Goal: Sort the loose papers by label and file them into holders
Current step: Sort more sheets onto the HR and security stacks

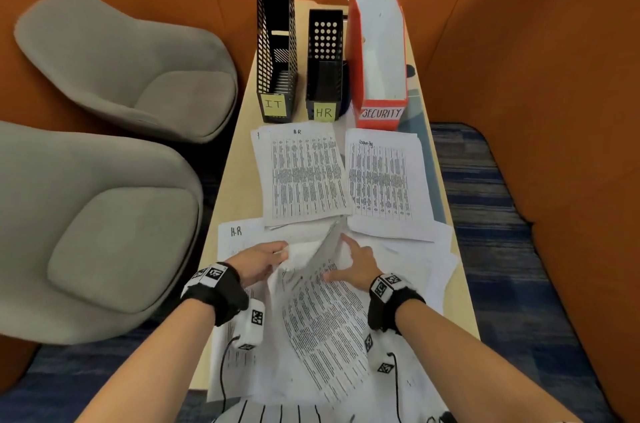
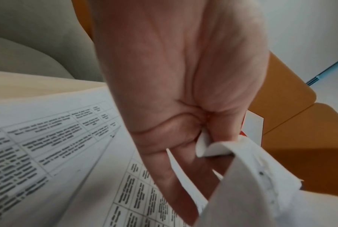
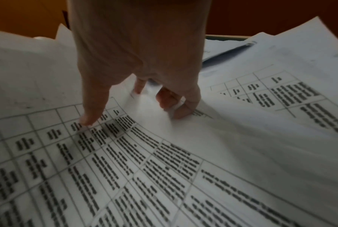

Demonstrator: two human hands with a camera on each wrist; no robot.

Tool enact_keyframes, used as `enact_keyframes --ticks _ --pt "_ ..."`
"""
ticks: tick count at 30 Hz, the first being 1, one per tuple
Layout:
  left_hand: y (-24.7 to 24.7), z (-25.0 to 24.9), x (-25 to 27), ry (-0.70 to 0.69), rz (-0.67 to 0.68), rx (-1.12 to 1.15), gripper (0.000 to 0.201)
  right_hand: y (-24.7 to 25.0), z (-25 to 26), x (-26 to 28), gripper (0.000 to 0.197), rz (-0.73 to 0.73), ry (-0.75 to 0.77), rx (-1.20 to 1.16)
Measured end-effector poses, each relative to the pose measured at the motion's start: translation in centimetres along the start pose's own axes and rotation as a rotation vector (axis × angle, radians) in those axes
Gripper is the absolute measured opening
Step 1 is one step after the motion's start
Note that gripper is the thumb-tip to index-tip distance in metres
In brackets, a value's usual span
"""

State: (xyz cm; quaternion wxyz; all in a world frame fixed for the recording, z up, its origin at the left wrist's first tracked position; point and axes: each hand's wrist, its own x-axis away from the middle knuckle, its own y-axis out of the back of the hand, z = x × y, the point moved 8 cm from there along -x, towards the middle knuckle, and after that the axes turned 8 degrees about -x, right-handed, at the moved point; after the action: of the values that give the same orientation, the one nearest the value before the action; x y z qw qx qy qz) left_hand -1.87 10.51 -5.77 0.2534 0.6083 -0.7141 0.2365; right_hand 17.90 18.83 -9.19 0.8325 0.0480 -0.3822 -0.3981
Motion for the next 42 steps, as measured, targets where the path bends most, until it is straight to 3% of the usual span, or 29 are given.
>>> enact_keyframes --ticks 1,5,6,9,11,13,16,18,20,21,22,25,30,32,34,37,42 --pt "-0.4 -0.4 0.0 0.001 -0.001 0.013 0.01 0.2 0.1 -0.1 0.103 -0.008 -0.018 -0.001" --pt "0.7 -0.3 -0.7 0.024 -0.083 -0.044 0.025 0.2 0.7 0.0 0.052 -0.007 0.02 0.05" --pt "1.2 0.0 -0.8 0.04 -0.116 -0.064 0.024 -0.2 0.8 0.2 0.055 0.003 0.037 0.081" --pt "3.5 0.3 -0.2 0.067 -0.336 -0.176 0.013 -0.9 0.8 0.8 0.098 -0.007 0.036 0.254" --pt "5.4 0.8 0.8 0.079 -0.568 -0.346 0.034 -1.3 0.8 1.1 0.108 -0.031 0.025 0.425" --pt "5.9 1.0 1.6 0.066 -0.644 -0.583 0.04 -1.7 0.5 1.1 0.106 -0.055 -0.006 0.484" --pt "4.2 1.8 1.7 0.023 -0.486 -0.796 0.022 -2.1 -0.3 0.9 0.094 -0.045 -0.083 0.449" --pt "2.8 2.8 1.5 0.03 -0.326 -0.754 0.023 -2.4 -0.7 0.8 0.091 0.009 -0.141 0.447" --pt "2.8 3.7 1.7 0.076 -0.308 -0.696 0.03 -2.3 -0.6 0.9 0.091 -0.025 -0.154 0.531" --pt "2.9 3.9 1.7 0.079 -0.327 -0.706 0.022 -2.2 -0.2 0.9 0.092 -0.069 -0.129 0.582" --pt "3.0 3.9 1.8 0.06 -0.337 -0.735 0.013 -2.1 0.1 0.9 0.096 -0.098 -0.094 0.617" --pt "2.4 3.6 1.7 -0.032 -0.289 -0.627 0.023 -1.9 0.4 0.8 0.105 -0.101 -0.018 0.601" --pt "1.1 1.6 1.9 -0.115 -0.164 -0.427 0.017 -2.0 -2.0 0.5 0.08 0.052 -0.046 0.253" --pt "1.9 1.4 1.7 -0.123 -0.226 -0.303 0.01 -1.0 -2.5 0.5 0.053 0.025 0.005 0.17" --pt "3.1 2.3 1.5 -0.044 -0.327 -0.077 0.014 1.1 -2.9 0.7 0.033 -0.028 0.031 0.03" --pt "2.9 3.9 1.3 0.087 -0.27 0.086 0.021 4.3 -4.6 1.2 0.033 -0.05 -0.061 -0.171" --pt "1.3 4.1 0.2 0.062 -0.219 0.032 0.021 5.4 -7.4 2.0 0.042 -0.084 -0.214 -0.571"
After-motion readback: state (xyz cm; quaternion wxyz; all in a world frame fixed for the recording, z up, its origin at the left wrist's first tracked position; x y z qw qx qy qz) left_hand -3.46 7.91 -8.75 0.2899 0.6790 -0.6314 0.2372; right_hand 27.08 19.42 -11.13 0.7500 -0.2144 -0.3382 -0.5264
